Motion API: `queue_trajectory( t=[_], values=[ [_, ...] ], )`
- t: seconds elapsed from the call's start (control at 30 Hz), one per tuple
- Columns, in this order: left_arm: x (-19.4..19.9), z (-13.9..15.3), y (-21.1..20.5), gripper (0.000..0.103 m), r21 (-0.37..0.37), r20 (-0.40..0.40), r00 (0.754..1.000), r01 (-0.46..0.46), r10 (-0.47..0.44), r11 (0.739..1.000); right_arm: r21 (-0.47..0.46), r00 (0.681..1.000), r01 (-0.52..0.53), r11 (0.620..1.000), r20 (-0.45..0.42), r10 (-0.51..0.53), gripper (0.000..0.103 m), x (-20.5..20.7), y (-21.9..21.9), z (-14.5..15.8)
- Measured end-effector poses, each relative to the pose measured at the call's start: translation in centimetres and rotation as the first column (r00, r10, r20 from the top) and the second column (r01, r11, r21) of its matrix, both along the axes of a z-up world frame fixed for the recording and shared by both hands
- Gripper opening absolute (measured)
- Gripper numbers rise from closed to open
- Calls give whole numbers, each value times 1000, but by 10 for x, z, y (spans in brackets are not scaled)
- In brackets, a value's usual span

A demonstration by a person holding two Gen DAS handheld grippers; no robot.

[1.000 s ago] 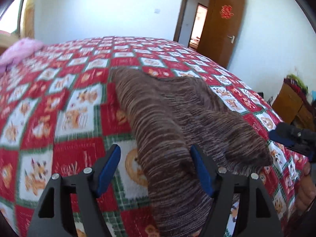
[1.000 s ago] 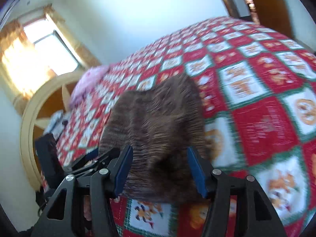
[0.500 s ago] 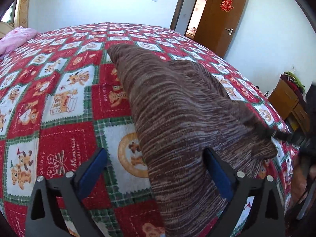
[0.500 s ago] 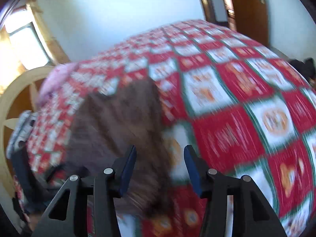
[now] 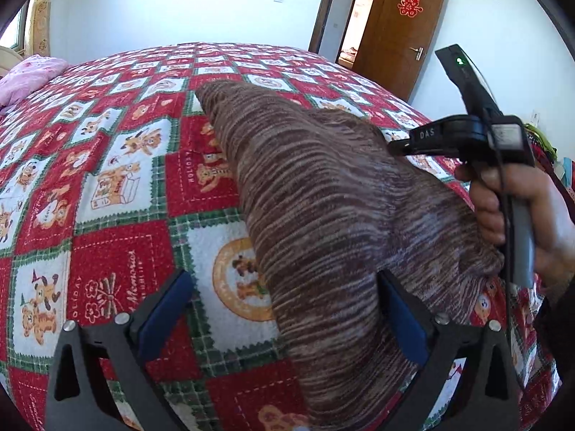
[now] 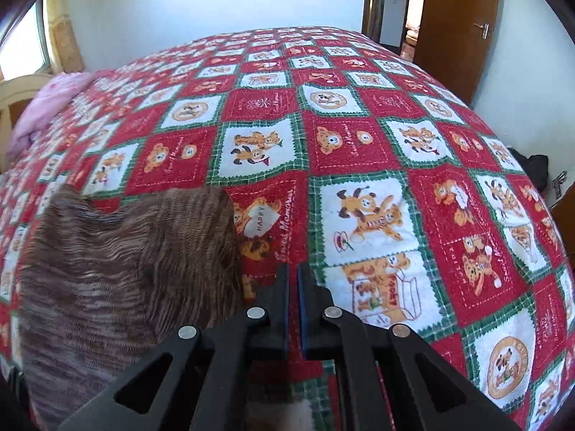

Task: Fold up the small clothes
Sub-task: 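Press the folded brown sweater flat with the open left gripper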

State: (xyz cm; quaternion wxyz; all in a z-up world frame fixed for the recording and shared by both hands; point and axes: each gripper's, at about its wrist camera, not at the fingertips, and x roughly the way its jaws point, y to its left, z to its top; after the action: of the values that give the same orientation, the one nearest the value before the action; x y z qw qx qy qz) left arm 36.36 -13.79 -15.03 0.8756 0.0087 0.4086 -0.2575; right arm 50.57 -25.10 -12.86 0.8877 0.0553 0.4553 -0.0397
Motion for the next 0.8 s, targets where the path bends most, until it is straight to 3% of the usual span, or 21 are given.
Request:
queue_trajectory(
  t=[0.1,0.23,0.3,0.37,0.43,0.6,0.8],
  values=[
    [1,0,0,103,-7,-4,1000,2,-2,1000,27,997,-39,999,71,37,7,-27,-1,17],
    [4,-2,2,103,-21,-13,1000,5,-6,1000,115,965,-218,969,175,196,18,-67,27,35],
    [5,-2,3,103,-20,-12,1000,5,-5,1000,121,937,-321,939,181,297,22,-84,44,35],
    [5,-2,2,103,-14,-12,1000,5,-5,1000,109,915,-395,912,132,380,24,-91,61,22],
    [5,-2,1,103,-9,-10,1000,5,-5,1000,37,938,-344,938,48,342,24,-92,62,-2],
    [5,-2,0,103,0,-8,1000,6,-6,1000,164,946,-324,932,79,315,24,-100,38,-7],
    [5,-1,0,103,6,-8,1000,5,-5,1000,68,931,-360,931,99,353,24,-115,44,7]
  ],
)
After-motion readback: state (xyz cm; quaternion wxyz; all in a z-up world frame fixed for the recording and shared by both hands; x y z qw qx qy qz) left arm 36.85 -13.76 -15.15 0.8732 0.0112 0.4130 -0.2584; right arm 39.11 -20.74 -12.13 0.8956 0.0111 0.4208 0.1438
